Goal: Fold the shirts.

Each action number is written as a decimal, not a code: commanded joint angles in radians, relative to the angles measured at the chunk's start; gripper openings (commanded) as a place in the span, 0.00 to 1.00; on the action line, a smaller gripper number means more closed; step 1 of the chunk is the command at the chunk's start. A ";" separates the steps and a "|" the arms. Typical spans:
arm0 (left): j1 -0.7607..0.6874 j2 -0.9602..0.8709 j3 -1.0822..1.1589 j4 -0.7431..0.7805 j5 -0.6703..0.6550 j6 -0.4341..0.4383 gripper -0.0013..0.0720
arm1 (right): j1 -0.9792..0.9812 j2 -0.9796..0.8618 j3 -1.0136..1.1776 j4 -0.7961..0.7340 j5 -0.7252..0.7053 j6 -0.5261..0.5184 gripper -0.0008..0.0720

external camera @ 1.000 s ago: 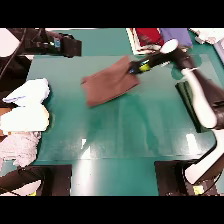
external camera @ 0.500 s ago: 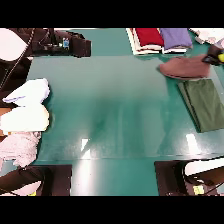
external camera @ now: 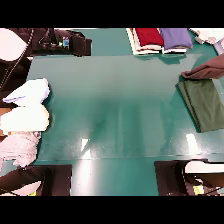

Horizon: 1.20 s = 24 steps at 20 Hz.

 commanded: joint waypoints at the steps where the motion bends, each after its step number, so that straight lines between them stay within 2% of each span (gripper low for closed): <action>1: 0.000 -0.001 0.000 0.001 0.000 0.002 0.05 | -0.006 0.064 0.000 -0.016 0.032 0.001 0.04; 6: 0.000 -0.001 0.000 0.005 -0.001 0.010 0.05 | -0.011 0.083 -0.023 -0.076 0.167 0.000 0.03; 11: 0.000 -0.001 0.000 0.005 -0.003 0.014 0.05 | -0.074 0.206 -0.280 -0.224 0.177 0.000 0.04; 15: 0.000 -0.001 0.000 0.005 -0.003 0.035 0.05 | -0.187 0.291 -0.501 -0.267 0.178 -0.011 0.05; 16: 0.000 -0.001 0.000 0.005 -0.003 0.035 0.05 | -0.212 0.300 -0.541 -0.267 0.182 -0.016 0.26; 17: 0.000 -0.001 0.000 0.005 -0.004 0.035 0.05 | -0.237 0.311 -0.585 -0.267 0.182 -0.019 0.64; 18: 0.000 -0.001 0.000 0.005 -0.004 0.035 0.05 | -0.258 0.319 -0.619 -0.267 0.184 -0.019 0.84; 21: 0.000 -0.001 0.000 0.005 -0.004 0.035 0.05 | -0.291 0.349 -0.645 -0.255 0.179 -0.019 0.86; 24: 0.000 -0.001 0.000 0.005 -0.011 0.035 0.05 | -0.231 0.379 -0.574 -0.113 0.142 -0.019 0.86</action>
